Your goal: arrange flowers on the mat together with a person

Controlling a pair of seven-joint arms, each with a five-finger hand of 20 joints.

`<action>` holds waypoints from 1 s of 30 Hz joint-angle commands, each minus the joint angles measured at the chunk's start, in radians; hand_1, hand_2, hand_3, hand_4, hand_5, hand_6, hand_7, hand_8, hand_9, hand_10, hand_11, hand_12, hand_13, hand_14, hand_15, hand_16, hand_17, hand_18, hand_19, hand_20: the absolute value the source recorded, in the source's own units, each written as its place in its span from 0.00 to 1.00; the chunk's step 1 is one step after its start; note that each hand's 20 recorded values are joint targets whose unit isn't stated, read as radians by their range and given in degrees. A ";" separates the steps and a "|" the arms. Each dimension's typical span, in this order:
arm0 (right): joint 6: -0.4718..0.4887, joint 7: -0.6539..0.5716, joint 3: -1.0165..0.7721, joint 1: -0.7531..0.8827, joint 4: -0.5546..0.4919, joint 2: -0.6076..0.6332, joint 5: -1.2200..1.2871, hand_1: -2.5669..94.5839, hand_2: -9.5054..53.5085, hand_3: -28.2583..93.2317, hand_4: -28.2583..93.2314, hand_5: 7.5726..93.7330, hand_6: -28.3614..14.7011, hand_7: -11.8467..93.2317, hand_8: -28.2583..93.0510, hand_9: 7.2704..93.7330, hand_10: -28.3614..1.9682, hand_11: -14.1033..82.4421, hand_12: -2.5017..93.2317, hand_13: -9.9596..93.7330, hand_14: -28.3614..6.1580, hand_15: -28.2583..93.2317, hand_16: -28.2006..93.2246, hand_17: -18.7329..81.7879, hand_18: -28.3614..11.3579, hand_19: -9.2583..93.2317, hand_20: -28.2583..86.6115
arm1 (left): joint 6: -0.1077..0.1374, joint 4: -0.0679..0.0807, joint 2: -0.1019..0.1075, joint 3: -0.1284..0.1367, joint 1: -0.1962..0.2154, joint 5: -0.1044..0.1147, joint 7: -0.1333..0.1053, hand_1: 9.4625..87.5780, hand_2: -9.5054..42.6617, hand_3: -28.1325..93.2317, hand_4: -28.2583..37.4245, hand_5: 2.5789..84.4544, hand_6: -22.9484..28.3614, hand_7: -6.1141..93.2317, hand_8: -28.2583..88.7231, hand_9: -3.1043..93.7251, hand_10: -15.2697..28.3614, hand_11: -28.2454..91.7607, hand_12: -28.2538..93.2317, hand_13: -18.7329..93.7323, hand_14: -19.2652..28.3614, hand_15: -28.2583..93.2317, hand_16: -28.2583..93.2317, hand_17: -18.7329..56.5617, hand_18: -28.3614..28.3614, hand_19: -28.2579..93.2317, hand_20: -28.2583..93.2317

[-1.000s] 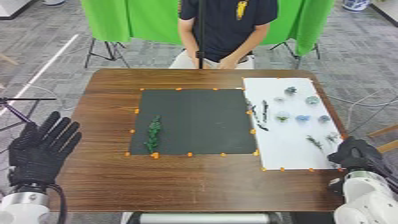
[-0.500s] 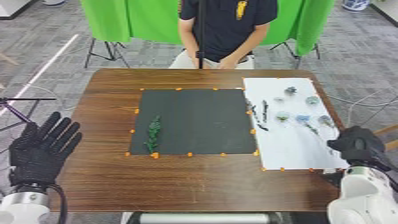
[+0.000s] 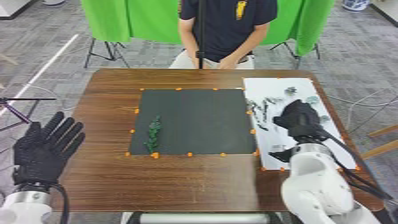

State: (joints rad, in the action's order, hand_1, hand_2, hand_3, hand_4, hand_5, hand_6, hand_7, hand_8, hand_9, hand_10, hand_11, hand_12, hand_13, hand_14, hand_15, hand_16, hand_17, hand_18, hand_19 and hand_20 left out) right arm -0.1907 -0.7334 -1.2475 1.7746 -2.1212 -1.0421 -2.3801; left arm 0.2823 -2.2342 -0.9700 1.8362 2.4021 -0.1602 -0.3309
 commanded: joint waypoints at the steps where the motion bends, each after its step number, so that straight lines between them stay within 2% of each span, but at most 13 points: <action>1: 0.035 0.023 0.195 -0.163 0.086 -0.133 -0.047 0.56 0.00 0.82 0.05 0.81 0.60 0.51 0.37 0.70 0.38 0.87 0.62 0.61 0.17 0.94 0.71 0.47 0.00 0.90 0.70 | 0.013 0.044 0.023 -0.082 -0.102 -0.002 0.049 0.22 0.42 0.84 0.00 0.50 0.62 0.13 0.18 0.43 0.70 0.37 0.32 0.44 0.72 0.44 0.20 0.21 0.74 0.46 0.34; 2: 0.044 0.023 0.214 -0.171 0.099 -0.145 -0.050 0.56 0.00 0.82 0.05 0.81 0.60 0.51 0.37 0.70 0.38 0.87 0.62 0.61 0.17 0.94 0.71 0.47 0.00 0.90 0.70 | 0.012 0.052 0.026 -0.099 -0.124 -0.005 0.058 0.22 0.42 0.84 0.00 0.50 0.62 0.13 0.18 0.43 0.70 0.37 0.32 0.44 0.72 0.44 0.20 0.21 0.74 0.46 0.34; 3: 0.055 0.041 0.230 -0.178 0.116 -0.160 -0.053 0.56 0.00 0.82 0.05 0.81 0.60 0.51 0.37 0.70 0.38 0.87 0.62 0.61 0.17 0.94 0.71 0.47 0.00 0.90 0.70 | 0.009 0.059 0.031 -0.116 -0.142 -0.003 0.056 0.22 0.42 0.84 0.00 0.50 0.62 0.13 0.18 0.43 0.70 0.37 0.32 0.44 0.72 0.44 0.20 0.21 0.74 0.46 0.34; 6: 0.151 0.079 0.262 -0.183 0.155 -0.205 -0.066 0.56 0.00 0.82 0.05 0.81 0.60 0.50 0.37 0.70 0.38 0.87 0.62 0.61 0.17 0.94 0.71 0.47 0.00 0.91 0.69 | 0.001 0.079 0.043 -0.165 -0.195 -0.010 0.077 0.22 0.42 0.84 0.00 0.50 0.62 0.13 0.18 0.43 0.70 0.37 0.32 0.44 0.72 0.44 0.20 0.21 0.74 0.46 0.34; 9: 0.183 0.101 0.306 -0.185 0.205 -0.245 -0.100 0.57 0.00 0.82 0.05 0.81 0.60 0.50 0.37 0.69 0.37 0.86 0.62 0.61 0.17 0.94 0.71 0.47 0.00 0.91 0.69 | 0.001 0.082 0.037 -0.178 -0.201 -0.014 0.085 0.22 0.42 0.84 0.00 0.50 0.62 0.13 0.18 0.43 0.70 0.37 0.32 0.44 0.72 0.44 0.20 0.21 0.74 0.46 0.34; 10: 0.193 0.109 0.318 -0.189 0.221 -0.259 -0.112 0.57 0.00 0.82 0.05 0.81 0.60 0.50 0.37 0.69 0.37 0.86 0.62 0.61 0.17 0.94 0.71 0.47 0.00 0.91 0.69 | 0.004 0.083 0.037 -0.180 -0.203 -0.012 0.081 0.22 0.42 0.84 0.00 0.50 0.62 0.13 0.18 0.43 0.70 0.37 0.32 0.44 0.72 0.44 0.20 0.21 0.74 0.46 0.34; 12: 0.196 0.119 0.339 -0.191 0.252 -0.281 -0.151 0.56 0.00 0.82 0.05 0.81 0.60 0.50 0.37 0.69 0.37 0.86 0.62 0.61 0.17 0.94 0.70 0.47 0.00 0.91 0.69 | 0.010 0.083 0.034 -0.178 -0.200 -0.013 0.088 0.22 0.42 0.84 0.00 0.50 0.62 0.13 0.17 0.43 0.70 0.37 0.32 0.44 0.72 0.44 0.20 0.21 0.74 0.46 0.34; 16: 0.191 0.120 0.369 -0.201 0.299 -0.309 -0.214 0.56 0.00 0.82 0.05 0.81 0.60 0.50 0.37 0.69 0.37 0.86 0.62 0.61 0.16 0.94 0.70 0.47 0.00 0.91 0.68 | 0.015 0.075 0.031 -0.165 -0.178 -0.014 0.085 0.22 0.42 0.84 0.00 0.50 0.62 0.13 0.17 0.43 0.70 0.37 0.32 0.44 0.72 0.44 0.20 0.21 0.74 0.46 0.34; 20: 0.171 0.109 0.377 -0.191 0.330 -0.340 -0.258 0.56 0.00 0.82 0.05 0.81 0.60 0.50 0.37 0.69 0.36 0.86 0.61 0.62 0.15 0.94 0.69 0.47 0.00 0.91 0.68 | 0.022 0.073 0.027 -0.163 -0.170 -0.010 0.088 0.22 0.42 0.84 0.00 0.49 0.62 0.13 0.18 0.43 0.70 0.37 0.32 0.44 0.72 0.44 0.20 0.21 0.74 0.46 0.34; 24: 0.174 0.100 0.385 -0.172 0.313 -0.335 -0.251 0.54 0.00 0.81 0.05 0.79 0.60 0.51 0.37 0.69 0.34 0.87 0.61 0.61 0.13 0.94 0.69 0.48 0.00 0.92 0.68 | 0.018 0.074 0.023 -0.166 -0.173 -0.012 0.094 0.22 0.41 0.84 0.00 0.50 0.62 0.13 0.18 0.43 0.70 0.37 0.32 0.44 0.72 0.44 0.20 0.21 0.74 0.46 0.34; 28: 0.179 0.087 0.389 -0.158 0.293 -0.323 -0.241 0.51 0.00 0.80 0.07 0.75 0.59 0.53 0.37 0.66 0.31 0.87 0.60 0.60 0.10 0.95 0.68 0.47 0.00 0.92 0.67 | 0.020 0.069 0.021 -0.153 -0.161 -0.011 0.090 0.22 0.42 0.84 0.00 0.49 0.62 0.13 0.18 0.43 0.70 0.37 0.32 0.44 0.72 0.44 0.20 0.21 0.74 0.46 0.34; 30: 0.185 0.078 0.388 -0.150 0.283 -0.317 -0.231 0.50 0.00 0.80 0.07 0.74 0.59 0.54 0.37 0.66 0.30 0.87 0.60 0.60 0.10 0.95 0.68 0.47 0.00 0.92 0.67 | 0.021 0.068 0.020 -0.146 -0.152 -0.013 0.096 0.22 0.41 0.84 0.00 0.50 0.62 0.13 0.18 0.43 0.70 0.37 0.32 0.44 0.72 0.44 0.20 0.21 0.74 0.46 0.34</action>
State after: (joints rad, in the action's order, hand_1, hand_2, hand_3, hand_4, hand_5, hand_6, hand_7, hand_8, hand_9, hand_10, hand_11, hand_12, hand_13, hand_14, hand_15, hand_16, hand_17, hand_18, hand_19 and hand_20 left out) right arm -0.0076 -0.6281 -0.8721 1.5889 -1.8067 -1.3720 -2.6207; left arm 0.2925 -2.1599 -0.9363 1.6734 2.2209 -0.1668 -0.2512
